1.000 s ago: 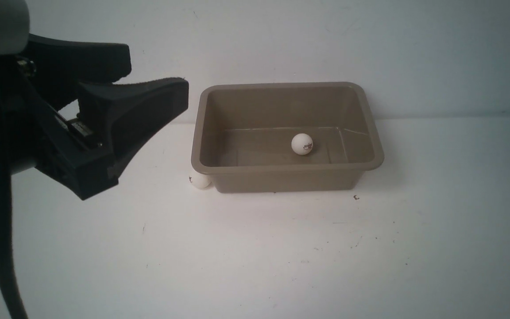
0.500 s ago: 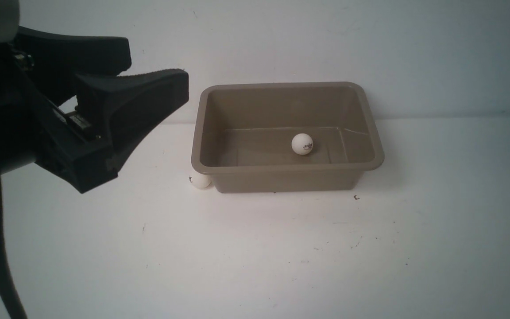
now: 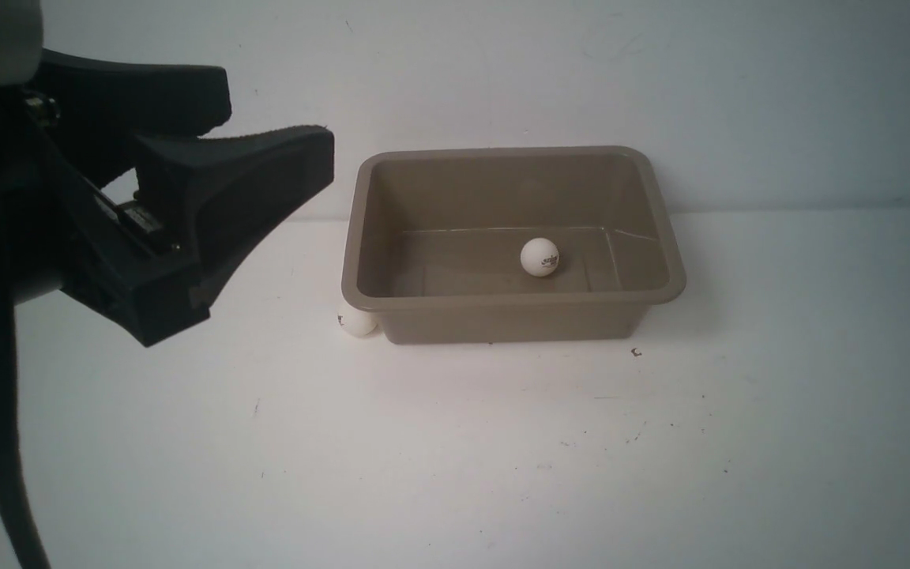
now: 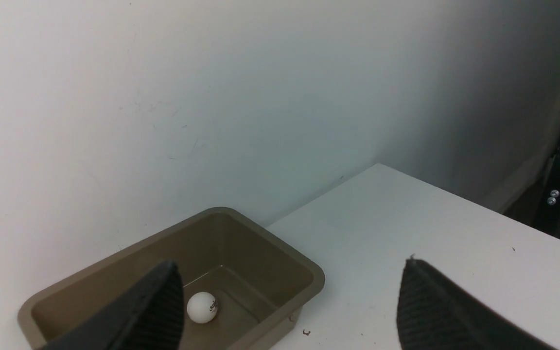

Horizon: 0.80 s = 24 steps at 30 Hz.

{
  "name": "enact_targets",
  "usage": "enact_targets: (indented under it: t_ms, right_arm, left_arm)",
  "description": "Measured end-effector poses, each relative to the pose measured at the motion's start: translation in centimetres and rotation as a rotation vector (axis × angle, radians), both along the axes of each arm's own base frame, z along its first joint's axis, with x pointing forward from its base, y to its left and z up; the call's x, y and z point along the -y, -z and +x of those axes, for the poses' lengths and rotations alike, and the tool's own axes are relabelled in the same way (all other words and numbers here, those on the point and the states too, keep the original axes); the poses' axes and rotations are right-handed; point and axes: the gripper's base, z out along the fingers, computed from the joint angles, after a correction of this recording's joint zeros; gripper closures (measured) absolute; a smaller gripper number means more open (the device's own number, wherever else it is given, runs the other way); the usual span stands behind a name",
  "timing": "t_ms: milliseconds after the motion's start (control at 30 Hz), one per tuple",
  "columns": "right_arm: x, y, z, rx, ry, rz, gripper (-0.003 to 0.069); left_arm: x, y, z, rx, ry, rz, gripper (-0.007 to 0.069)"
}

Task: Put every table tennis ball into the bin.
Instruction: Use the left arm to clamp the table tennis ball closest to it

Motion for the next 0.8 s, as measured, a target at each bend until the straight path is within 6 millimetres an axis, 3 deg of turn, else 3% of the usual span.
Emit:
enact_targets:
  t_ms: [800]
  right_arm:
    - [0.54, 0.12, 0.99, 0.046, 0.111, -0.039, 0.0421]
  left_arm:
    - [-0.34, 0.1, 0.28, 0.051, -0.039, 0.077, 0.009]
